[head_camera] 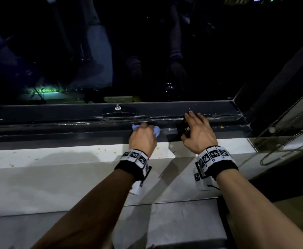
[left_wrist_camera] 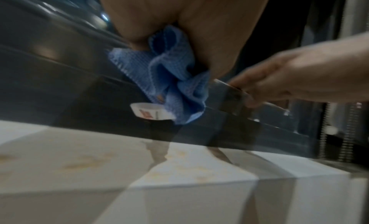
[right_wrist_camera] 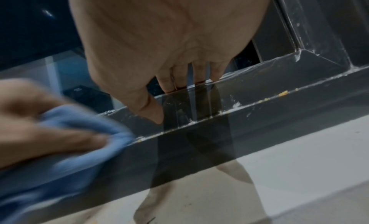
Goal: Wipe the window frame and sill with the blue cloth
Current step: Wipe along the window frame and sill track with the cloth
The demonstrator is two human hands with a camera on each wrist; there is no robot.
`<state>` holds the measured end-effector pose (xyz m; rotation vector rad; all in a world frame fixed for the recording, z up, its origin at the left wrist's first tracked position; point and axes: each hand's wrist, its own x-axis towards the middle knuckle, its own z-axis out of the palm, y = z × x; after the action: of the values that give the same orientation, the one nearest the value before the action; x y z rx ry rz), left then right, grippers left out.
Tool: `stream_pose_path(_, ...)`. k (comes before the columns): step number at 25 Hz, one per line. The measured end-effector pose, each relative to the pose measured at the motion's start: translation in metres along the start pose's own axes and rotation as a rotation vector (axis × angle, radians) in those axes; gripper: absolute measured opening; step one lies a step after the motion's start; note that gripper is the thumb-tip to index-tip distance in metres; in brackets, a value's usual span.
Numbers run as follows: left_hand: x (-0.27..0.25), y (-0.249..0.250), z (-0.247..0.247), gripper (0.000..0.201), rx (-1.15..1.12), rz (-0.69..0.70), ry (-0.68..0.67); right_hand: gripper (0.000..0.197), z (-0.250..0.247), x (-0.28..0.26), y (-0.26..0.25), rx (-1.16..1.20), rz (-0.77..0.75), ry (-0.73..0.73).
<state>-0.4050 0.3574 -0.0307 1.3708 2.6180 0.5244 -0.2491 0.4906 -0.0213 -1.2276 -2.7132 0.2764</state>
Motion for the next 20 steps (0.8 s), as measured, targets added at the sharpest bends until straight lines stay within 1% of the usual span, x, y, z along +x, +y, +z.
stream_pose_path(2,0.007,0.026,0.007,0.019,-0.012,0.114,-0.1,0.081,-0.002,0.0,0.002,-0.006,-0.02,-0.013)
stream_pose_path(4,0.011,0.035,0.001,0.024,-0.056,0.237,-0.206,0.081,-0.006,0.0,0.008,0.0,-0.056,-0.024)
stream_pose_path(5,0.01,0.025,-0.002,0.023,-0.083,0.272,-0.218,0.08,-0.009,0.0,0.012,0.012,-0.075,-0.034)
stream_pose_path(6,0.005,0.008,-0.005,0.019,-0.102,0.261,-0.182,0.079,-0.012,0.0,0.016,0.023,-0.095,-0.041)
stream_pose_path(7,-0.002,-0.015,-0.008,0.017,-0.099,0.205,-0.086,0.078,-0.014,0.0,0.018,0.037,-0.11,-0.04)
stream_pose_path(9,-0.018,-0.061,-0.016,0.02,-0.093,-0.036,0.135,0.076,-0.011,0.0,0.02,0.068,-0.108,0.004)
stream_pose_path(10,-0.024,-0.072,-0.019,0.021,-0.066,-0.131,0.189,0.075,-0.006,0.0,0.019,0.081,-0.096,0.029)
stream_pose_path(11,-0.024,-0.074,-0.016,0.019,-0.025,-0.198,0.205,0.074,-0.001,0.0,0.017,0.089,-0.08,0.044)
stream_pose_path(12,-0.02,-0.064,-0.012,0.017,-0.003,-0.221,0.195,0.074,0.003,0.0,0.014,0.092,-0.062,0.049)
stream_pose_path(13,-0.013,-0.046,-0.01,0.016,-0.037,-0.195,0.154,0.074,0.005,0.0,0.013,0.092,-0.047,0.047)
stream_pose_path(14,-0.006,-0.024,-0.004,0.015,-0.094,-0.125,0.076,0.075,0.005,0.001,0.013,0.084,-0.04,0.043)
stream_pose_path(16,-0.004,0.016,0.003,0.011,-0.219,0.065,-0.098,0.075,0.001,0.003,0.014,0.043,-0.065,0.032)
stream_pose_path(17,-0.004,0.025,0.005,0.013,-0.262,0.136,-0.147,0.074,-0.002,0.004,0.015,0.015,-0.082,0.025)
stream_pose_path(18,-0.007,0.027,0.003,0.016,-0.296,0.161,-0.145,0.073,-0.004,0.006,0.015,-0.012,-0.095,0.02)
stream_pose_path(19,-0.01,0.014,0.0,0.019,-0.304,0.126,-0.094,0.071,-0.005,0.007,0.013,-0.025,-0.1,0.02)
stream_pose_path(20,-0.013,-0.004,-0.005,0.021,-0.274,0.073,0.011,0.068,-0.006,0.008,0.009,-0.016,-0.097,0.031)
